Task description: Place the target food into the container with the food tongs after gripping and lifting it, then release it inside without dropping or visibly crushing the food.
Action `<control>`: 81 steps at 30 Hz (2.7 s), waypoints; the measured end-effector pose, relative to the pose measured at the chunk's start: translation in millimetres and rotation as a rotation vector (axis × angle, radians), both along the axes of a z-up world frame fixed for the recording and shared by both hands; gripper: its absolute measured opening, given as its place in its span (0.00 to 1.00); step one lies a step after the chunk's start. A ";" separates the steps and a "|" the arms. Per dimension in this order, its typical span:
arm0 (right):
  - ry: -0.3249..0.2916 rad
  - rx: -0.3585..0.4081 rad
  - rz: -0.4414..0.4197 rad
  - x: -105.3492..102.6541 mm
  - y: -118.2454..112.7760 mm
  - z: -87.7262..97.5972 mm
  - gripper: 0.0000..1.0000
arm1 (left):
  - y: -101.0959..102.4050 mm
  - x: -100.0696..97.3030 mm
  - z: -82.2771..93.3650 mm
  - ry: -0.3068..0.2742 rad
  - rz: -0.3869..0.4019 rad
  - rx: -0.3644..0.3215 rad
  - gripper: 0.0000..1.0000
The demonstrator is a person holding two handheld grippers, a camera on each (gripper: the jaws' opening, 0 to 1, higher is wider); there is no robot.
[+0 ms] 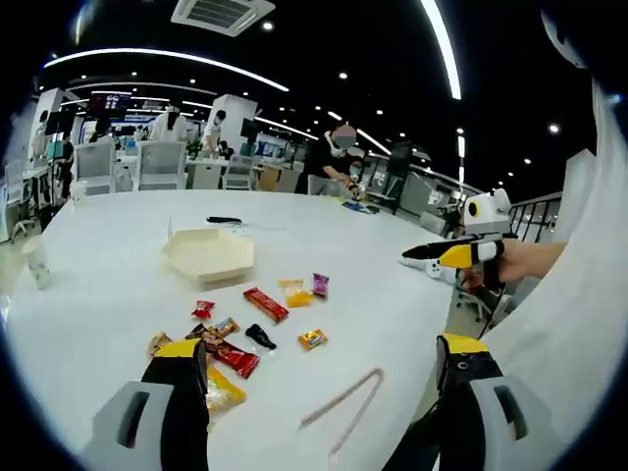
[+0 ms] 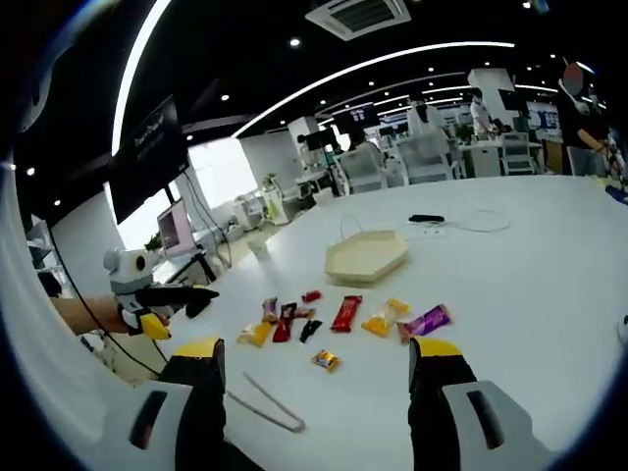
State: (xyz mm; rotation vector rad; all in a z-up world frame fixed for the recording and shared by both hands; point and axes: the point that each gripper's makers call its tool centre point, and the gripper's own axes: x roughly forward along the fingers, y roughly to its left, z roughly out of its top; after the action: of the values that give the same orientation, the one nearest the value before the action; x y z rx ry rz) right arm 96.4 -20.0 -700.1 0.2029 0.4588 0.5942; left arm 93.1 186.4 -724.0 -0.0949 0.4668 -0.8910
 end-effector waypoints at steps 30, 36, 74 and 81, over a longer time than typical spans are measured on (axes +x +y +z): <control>0.027 -0.057 0.000 -5.7 3.8 -19.4 0.75 | -0.3 -11.0 -28.4 0.011 -0.021 0.065 0.95; 0.027 -0.052 -0.006 -5.7 3.4 -21.7 0.75 | -4.5 -16.5 -33.1 0.022 -0.040 0.070 0.95; 0.054 -0.021 0.031 -16.2 15.7 -39.8 0.74 | -25.2 -26.8 -74.2 0.004 -0.160 0.184 0.99; 0.071 -0.035 0.037 -19.7 19.1 -48.2 0.74 | -30.7 -28.7 -80.2 0.007 -0.183 0.190 0.99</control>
State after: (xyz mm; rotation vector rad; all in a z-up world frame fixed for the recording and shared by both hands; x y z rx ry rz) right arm 76.7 -1.0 -748.3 0.1830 0.5425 0.6160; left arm 64.4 155.7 -804.2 0.1201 0.5703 -1.0206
